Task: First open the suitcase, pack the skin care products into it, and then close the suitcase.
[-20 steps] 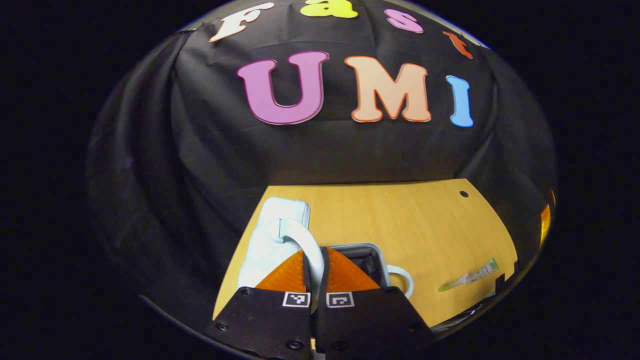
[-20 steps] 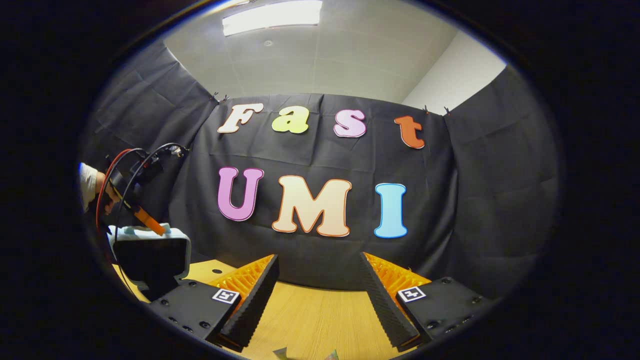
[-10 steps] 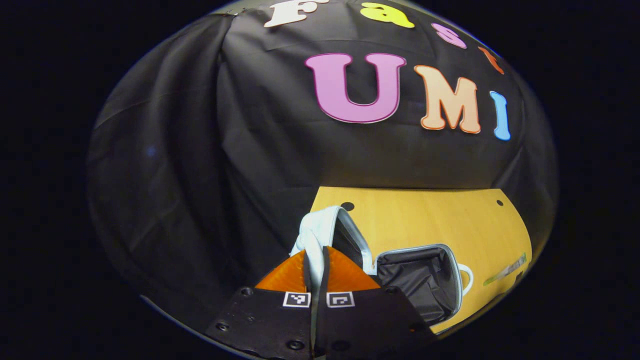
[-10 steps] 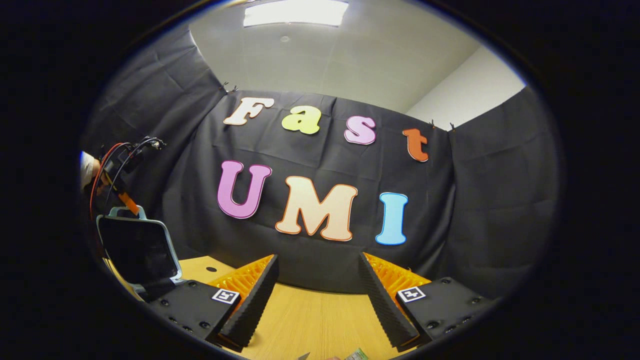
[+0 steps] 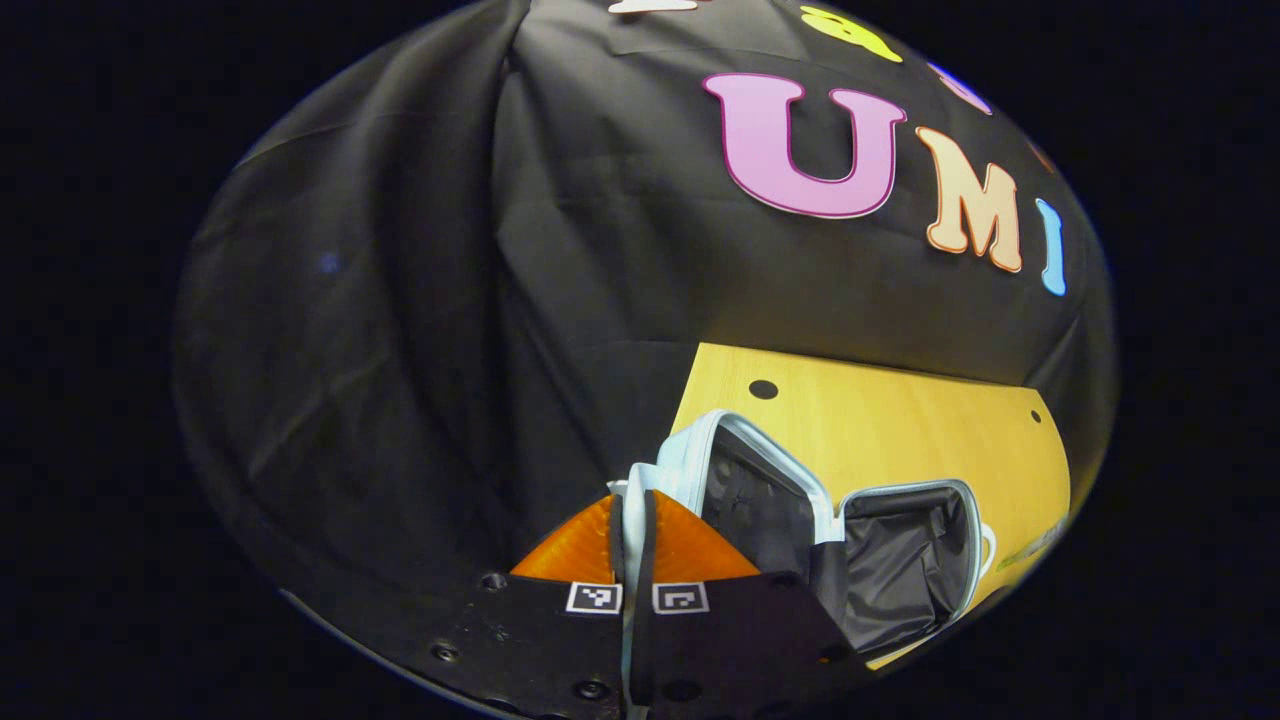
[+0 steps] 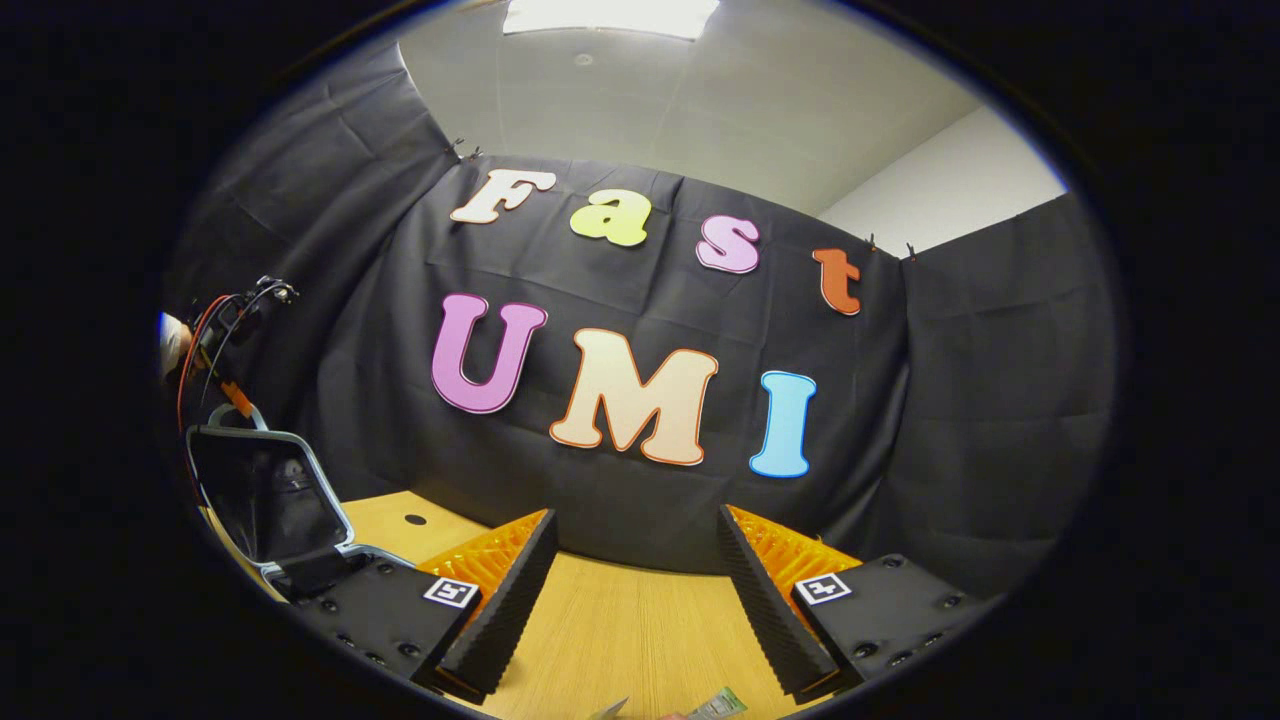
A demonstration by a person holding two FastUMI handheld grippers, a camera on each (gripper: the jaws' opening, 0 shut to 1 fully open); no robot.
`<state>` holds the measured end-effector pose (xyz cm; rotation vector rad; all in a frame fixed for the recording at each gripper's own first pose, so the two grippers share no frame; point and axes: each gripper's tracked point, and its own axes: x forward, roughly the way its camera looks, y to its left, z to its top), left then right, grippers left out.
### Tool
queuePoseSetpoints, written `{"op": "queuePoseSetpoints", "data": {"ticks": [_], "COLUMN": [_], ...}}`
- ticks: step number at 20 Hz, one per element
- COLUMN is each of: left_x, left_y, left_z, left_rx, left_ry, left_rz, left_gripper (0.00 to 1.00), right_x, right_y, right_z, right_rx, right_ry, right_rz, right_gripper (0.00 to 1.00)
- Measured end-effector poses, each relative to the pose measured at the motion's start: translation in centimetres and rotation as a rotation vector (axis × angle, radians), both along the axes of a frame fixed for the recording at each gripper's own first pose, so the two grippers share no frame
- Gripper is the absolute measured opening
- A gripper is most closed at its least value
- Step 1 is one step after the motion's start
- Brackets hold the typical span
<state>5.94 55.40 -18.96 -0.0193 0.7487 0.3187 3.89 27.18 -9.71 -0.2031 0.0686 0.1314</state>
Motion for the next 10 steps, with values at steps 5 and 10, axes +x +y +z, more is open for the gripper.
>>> {"op": "queuePoseSetpoints", "data": {"ticks": [5,10], "left_x": [-1.0,-2.8], "left_y": [3.2,5.6], "left_z": [-4.3,-10.4], "left_rx": [-0.017,-0.056], "left_ry": [0.038,0.098], "left_rz": [0.055,0.131], "left_gripper": [0.0,0.0], "right_x": [0.3,1.0], "right_y": [0.3,-1.0], "right_z": [-0.1,-1.1], "right_rx": [-0.033,-0.045], "right_ry": [-0.002,0.046], "right_rz": [-0.011,-0.053], "right_gripper": [1.0,0.99]}}
